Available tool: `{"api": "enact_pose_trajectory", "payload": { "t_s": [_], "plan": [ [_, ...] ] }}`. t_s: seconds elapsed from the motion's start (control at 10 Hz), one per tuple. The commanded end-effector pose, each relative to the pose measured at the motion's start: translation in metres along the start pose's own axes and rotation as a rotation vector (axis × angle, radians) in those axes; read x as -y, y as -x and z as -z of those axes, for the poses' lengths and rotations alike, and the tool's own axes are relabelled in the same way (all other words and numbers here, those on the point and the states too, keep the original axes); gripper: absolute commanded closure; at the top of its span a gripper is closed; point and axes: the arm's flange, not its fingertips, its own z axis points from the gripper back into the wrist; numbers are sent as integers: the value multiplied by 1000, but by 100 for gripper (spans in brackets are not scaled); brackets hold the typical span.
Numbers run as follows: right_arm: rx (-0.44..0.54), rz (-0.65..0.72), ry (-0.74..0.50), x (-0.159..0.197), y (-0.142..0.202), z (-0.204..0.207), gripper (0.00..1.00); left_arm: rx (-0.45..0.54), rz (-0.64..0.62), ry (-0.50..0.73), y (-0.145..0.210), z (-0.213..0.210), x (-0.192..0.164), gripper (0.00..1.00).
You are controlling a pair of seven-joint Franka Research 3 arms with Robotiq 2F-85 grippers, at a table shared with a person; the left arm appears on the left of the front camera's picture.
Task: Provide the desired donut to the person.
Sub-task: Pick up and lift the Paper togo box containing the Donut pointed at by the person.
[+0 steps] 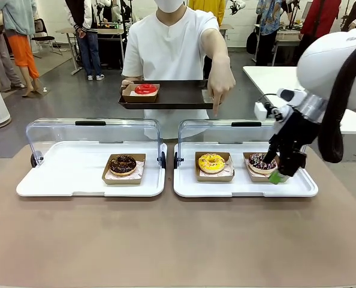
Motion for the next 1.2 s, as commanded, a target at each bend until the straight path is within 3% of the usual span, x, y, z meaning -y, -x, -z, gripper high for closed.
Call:
{"api": "enact_pose_trajectory", "payload": {
  "t_s": [0.0, 0.4, 0.6, 1.1],
  "plan": [
    [-103, 158, 11, 16, -37, 18, 0, 7, 5, -7, -1, -1, 0, 0],
    [-227, 53, -29, 36, -80, 70, 0, 7, 5, -7, -1, -1, 0, 0],
    [-227, -49, -13, 40, -95, 81, 0, 7, 5, -7, -1, -1, 0, 0],
    [-221, -46, -30, 39, -98, 85, 0, 7, 5, -7, -1, -1, 0, 0]
  ]
}}
